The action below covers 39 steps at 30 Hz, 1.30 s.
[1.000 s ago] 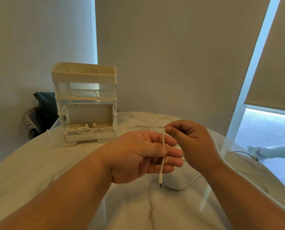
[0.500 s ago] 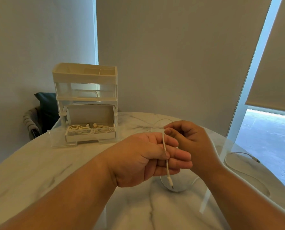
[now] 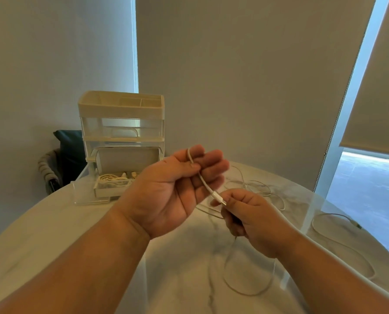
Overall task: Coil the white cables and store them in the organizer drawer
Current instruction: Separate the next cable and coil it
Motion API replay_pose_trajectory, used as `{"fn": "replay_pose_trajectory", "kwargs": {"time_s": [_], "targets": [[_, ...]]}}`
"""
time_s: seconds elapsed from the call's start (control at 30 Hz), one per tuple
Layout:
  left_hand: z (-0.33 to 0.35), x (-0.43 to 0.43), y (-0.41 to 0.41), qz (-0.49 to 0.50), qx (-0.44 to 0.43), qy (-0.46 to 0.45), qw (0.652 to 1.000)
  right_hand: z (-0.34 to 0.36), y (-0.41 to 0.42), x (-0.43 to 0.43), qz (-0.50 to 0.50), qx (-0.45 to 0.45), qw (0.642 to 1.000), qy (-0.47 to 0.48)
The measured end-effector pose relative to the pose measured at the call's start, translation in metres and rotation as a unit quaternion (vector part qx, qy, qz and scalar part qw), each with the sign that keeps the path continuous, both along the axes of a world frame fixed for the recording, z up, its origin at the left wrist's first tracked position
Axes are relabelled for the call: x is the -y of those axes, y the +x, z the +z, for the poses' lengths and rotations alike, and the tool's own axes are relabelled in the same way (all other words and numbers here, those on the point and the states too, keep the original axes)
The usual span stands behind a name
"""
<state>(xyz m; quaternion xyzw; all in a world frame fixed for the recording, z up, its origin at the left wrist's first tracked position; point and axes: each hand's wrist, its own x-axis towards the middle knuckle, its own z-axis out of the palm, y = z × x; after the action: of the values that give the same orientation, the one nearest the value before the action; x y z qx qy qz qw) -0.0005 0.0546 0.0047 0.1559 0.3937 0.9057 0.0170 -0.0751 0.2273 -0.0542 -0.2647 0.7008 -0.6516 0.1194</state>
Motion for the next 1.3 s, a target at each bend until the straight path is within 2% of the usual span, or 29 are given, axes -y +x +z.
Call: {"fn": "replay_pose_trajectory", "kwargs": {"time_s": [0.2, 0.33, 0.47, 0.7, 0.8, 0.9, 1.07, 1.3], "targets": [[-0.003, 0.006, -0.008, 0.042, 0.041, -0.023, 0.998, -0.006, 0.001, 0.007, 0.008, 0.018, 0.999, 0.037], [-0.006, 0.01, -0.008, -0.02, 0.036, -0.05, 0.998, -0.007, -0.001, 0.007, -0.037, 0.002, 0.999, 0.019], [-0.008, 0.004, -0.006, -0.092, 0.003, -0.084, 0.992, -0.008, -0.008, 0.005, -0.122, 0.006, 0.992, -0.008], [-0.011, -0.003, -0.004, -0.133, 0.008, -0.14, 0.981, -0.003, -0.019, -0.007, -0.218, -0.029, 0.975, -0.035], [-0.01, -0.009, 0.001, -0.137, -0.011, -0.137, 0.981, -0.003, -0.016, -0.007, -0.192, -0.08, 0.978, 0.022], [-0.005, -0.013, 0.001, -0.081, -0.004, -0.096, 0.992, -0.006, -0.009, -0.001, -0.137, -0.112, 0.978, 0.108], [-0.005, 0.007, -0.016, 0.021, 0.04, 0.016, 0.999, -0.005, 0.01, 0.011, 0.003, -0.006, 0.994, 0.108], [-0.014, 0.019, -0.03, 0.129, 0.099, 0.052, 0.985, -0.007, 0.025, 0.025, 0.107, 0.052, 0.99, 0.081]]}}
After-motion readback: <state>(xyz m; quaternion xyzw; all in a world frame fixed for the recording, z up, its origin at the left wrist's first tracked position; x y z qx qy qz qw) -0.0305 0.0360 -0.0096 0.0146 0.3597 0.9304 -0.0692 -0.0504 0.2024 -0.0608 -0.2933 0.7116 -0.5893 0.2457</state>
